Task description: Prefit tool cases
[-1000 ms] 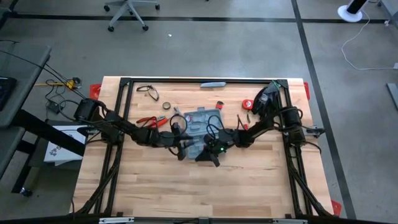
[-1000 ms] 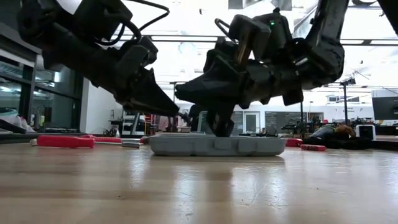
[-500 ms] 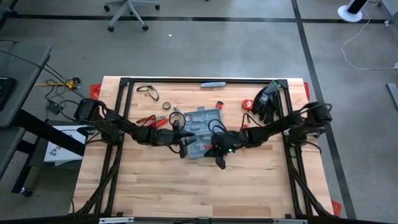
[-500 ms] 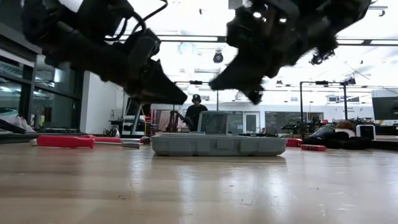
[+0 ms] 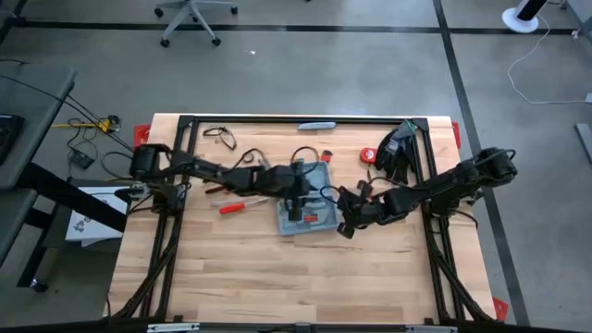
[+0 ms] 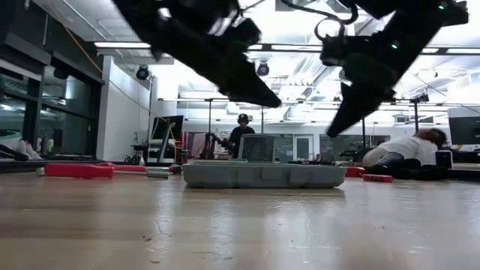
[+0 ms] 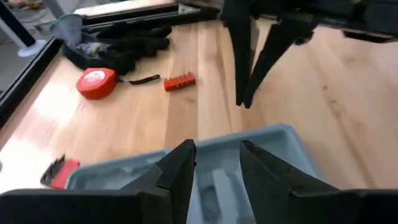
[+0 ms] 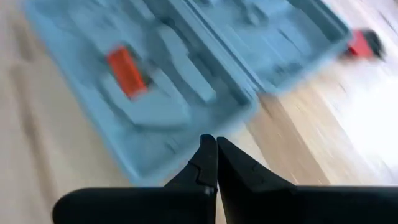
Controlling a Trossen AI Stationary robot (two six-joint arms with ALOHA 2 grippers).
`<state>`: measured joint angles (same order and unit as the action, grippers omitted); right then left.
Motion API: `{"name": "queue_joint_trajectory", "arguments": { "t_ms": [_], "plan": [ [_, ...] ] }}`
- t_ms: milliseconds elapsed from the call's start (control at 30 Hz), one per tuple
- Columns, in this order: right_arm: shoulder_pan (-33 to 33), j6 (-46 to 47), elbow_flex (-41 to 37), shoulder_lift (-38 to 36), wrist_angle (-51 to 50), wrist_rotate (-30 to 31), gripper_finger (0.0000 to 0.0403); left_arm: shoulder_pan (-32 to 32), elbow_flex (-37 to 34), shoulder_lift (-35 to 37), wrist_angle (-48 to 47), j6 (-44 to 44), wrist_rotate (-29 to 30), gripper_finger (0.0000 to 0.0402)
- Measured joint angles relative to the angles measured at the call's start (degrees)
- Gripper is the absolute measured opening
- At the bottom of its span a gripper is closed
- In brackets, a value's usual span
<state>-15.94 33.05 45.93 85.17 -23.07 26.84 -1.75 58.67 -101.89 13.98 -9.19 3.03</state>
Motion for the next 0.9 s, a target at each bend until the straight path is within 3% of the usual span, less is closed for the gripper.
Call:
{"name": "queue_joint_trajectory", "arguments": {
  "t_ms": [200,600,767,900],
  "plan": [
    [-2.3,9.6,-1.0,0.2,-12.3,5.3,0.0000,-3.4,9.2,-7.8,-4.3,-4.3,-6.0,0.0122],
    [-3.6,35.0,-13.7,-0.2,-11.8,4.2,0.0000,-7.1,29.5,-23.6,-21.9,-13.8,-10.3,0.0122],
    [-3.7,39.0,-17.0,-3.5,-10.9,4.9,0.0000,-7.8,34.8,-27.1,-21.9,-16.1,-10.4,0.0122],
    [-3.6,39.1,-19.6,-10.6,-9.9,7.6,0.0000,-8.4,40.1,-29.8,-23.3,-16.8,-11.6,0.0122]
  ]
}}
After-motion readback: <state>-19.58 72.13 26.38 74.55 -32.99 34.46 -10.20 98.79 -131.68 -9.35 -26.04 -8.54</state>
